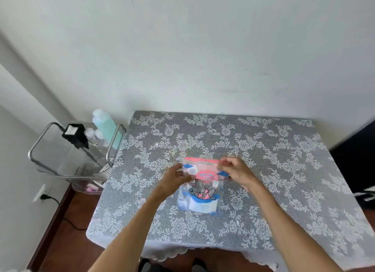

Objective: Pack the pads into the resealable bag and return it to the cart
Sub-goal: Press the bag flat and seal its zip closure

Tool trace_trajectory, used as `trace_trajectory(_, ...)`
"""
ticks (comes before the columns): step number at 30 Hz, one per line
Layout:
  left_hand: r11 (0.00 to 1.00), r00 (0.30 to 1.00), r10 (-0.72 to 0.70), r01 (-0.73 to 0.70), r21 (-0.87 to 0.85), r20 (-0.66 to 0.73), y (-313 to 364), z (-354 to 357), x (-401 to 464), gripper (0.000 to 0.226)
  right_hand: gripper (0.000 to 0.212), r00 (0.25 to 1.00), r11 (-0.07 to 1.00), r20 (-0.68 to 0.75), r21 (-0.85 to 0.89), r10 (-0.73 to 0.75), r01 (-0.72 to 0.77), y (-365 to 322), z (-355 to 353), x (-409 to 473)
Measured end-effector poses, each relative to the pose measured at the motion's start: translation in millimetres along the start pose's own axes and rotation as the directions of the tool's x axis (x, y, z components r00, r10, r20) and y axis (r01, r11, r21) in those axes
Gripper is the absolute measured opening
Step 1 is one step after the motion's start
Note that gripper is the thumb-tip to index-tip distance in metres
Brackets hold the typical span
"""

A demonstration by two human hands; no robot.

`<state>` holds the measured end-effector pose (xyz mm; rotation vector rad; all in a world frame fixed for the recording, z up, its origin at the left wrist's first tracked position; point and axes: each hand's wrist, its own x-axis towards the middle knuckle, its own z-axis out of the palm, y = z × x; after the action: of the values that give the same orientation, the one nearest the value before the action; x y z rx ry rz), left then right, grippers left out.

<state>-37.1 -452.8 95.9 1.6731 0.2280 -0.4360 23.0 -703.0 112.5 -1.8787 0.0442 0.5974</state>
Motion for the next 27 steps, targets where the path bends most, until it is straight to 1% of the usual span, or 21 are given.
trace_trajectory(1, 1.000, 1.000, -0.024, 0.024, -0.005, 0.001, -7.3, 3.2, 0.2, 0.054, 0.020, 1.000, 1.000, -0.013, -0.008, 0.014, -0.014, 3.0, 3.1, -0.5)
trace_trajectory(2, 0.999, 0.999, -0.048, 0.048, -0.005, -0.009, -13.7, 7.2, 0.7, 0.054, 0.023, 0.999, 1.000, -0.036, -0.001, 0.027, -0.027, 7.3, 7.7, -1.0)
trace_trajectory(4, 0.996, 0.994, -0.089, 0.090, 0.008, -0.069, -24.4, 15.1, 3.1, 0.064, 0.031, 0.994, 0.999, -0.107, 0.029, 0.031, -0.028, 15.3, 20.8, -1.2)
trace_trajectory(5, 0.995, 0.990, -0.098, 0.100, 0.016, -0.099, -29.1, 19.2, 5.0, 0.068, 0.038, 0.989, 1.000, -0.150, 0.013, 0.014, -0.012, 20.0, 28.0, -0.1)
trace_trajectory(6, 0.994, 0.986, -0.099, 0.104, 0.032, -0.134, -32.3, 22.9, 5.7, 0.069, 0.047, 0.982, 0.999, -0.190, -0.044, -0.011, 0.003, 24.3, 35.9, -0.3)
trace_trajectory(8, 0.989, 0.977, -0.062, 0.087, 0.116, -0.206, -41.1, 29.6, 5.4, 0.068, 0.064, 0.966, 0.974, -0.248, -0.228, -0.068, 0.010, 35.7, 52.6, -1.0)
trace_trajectory(9, 0.975, 0.971, -0.021, 0.073, 0.210, -0.240, -48.7, 32.8, 4.7, 0.070, 0.068, 0.956, 0.941, -0.270, -0.338, -0.112, 0.014, 43.3, 61.7, -1.8)
trace_trajectory(10, 0.940, 0.963, 0.043, 0.050, 0.337, -0.265, -56.2, 36.2, 2.5, 0.072, 0.068, 0.942, 0.896, -0.288, -0.444, -0.175, 0.031, 50.5, 71.4, -5.1)
trace_trajectory(11, 0.882, 0.953, 0.135, 0.010, 0.471, -0.272, -64.8, 39.6, -0.5, 0.071, 0.065, 0.921, 0.850, -0.297, -0.522, -0.252, 0.064, 56.8, 81.2, -9.4)
trace_trajectory(12, 0.810, 0.942, 0.228, -0.045, 0.584, -0.245, -72.8, 43.6, -3.6, 0.066, 0.062, 0.901, 0.811, -0.288, -0.576, -0.324, 0.107, 62.7, 90.4, -13.7)
trace_trajectory(13, 0.736, 0.935, 0.304, -0.108, 0.668, -0.184, -79.5, 47.7, -5.6, 0.061, 0.060, 0.889, 0.769, -0.257, -0.622, -0.380, 0.149, 68.0, 99.2, -17.1)
trace_trajectory(14, 0.658, 0.932, 0.348, -0.165, 0.734, -0.102, -86.1, 51.4, -6.3, 0.056, 0.059, 0.887, 0.727, -0.209, -0.662, -0.412, 0.182, 74.4, 107.8, -18.9)
trace_trajectory(16, 0.515, 0.930, 0.363, -0.252, 0.819, 0.058, -95.3, 57.9, -4.3, 0.054, 0.060, 0.904, 0.667, -0.112, -0.713, -0.413, 0.217, 86.2, 120.9, -18.2)
trace_trajectory(17, 0.464, 0.927, 0.359, -0.277, 0.841, 0.108, -98.2, 60.0, -1.7, 0.056, 0.059, 0.912, 0.646, -0.080, -0.731, -0.402, 0.220, 90.8, 124.1, -15.2)
trace_trajectory(18, 0.432, 0.926, 0.353, -0.289, 0.854, 0.135, -99.5, 61.8, 0.8, 0.057, 0.059, 0.919, 0.623, -0.061, -0.753, -0.389, 0.214, 94.7, 125.3, -12.5)
trace_trajectory(22, 0.354, 0.935, 0.320, -0.271, 0.895, 0.156, -108.9, 65.4, 13.0, 0.061, 0.060, 0.938, 0.526, -0.024, -0.833, -0.347, 0.173, 113.1, 125.3, 0.7)
trace_trajectory(24, 0.300, 0.940, 0.297, -0.259, 0.918, 0.168, -115.4, 65.9, 18.1, 0.062, 0.057, 0.936, 0.510, -0.030, -0.844, -0.352, 0.165, 118.2, 125.3, 5.4)
trace_trajectory(27, 0.270, 0.951, 0.269, -0.229, 0.935, 0.155, -122.3, 64.9, 24.1, 0.061, 0.057, 0.935, 0.497, -0.068, -0.859, -0.347, 0.122, 119.3, 124.9, 11.2)
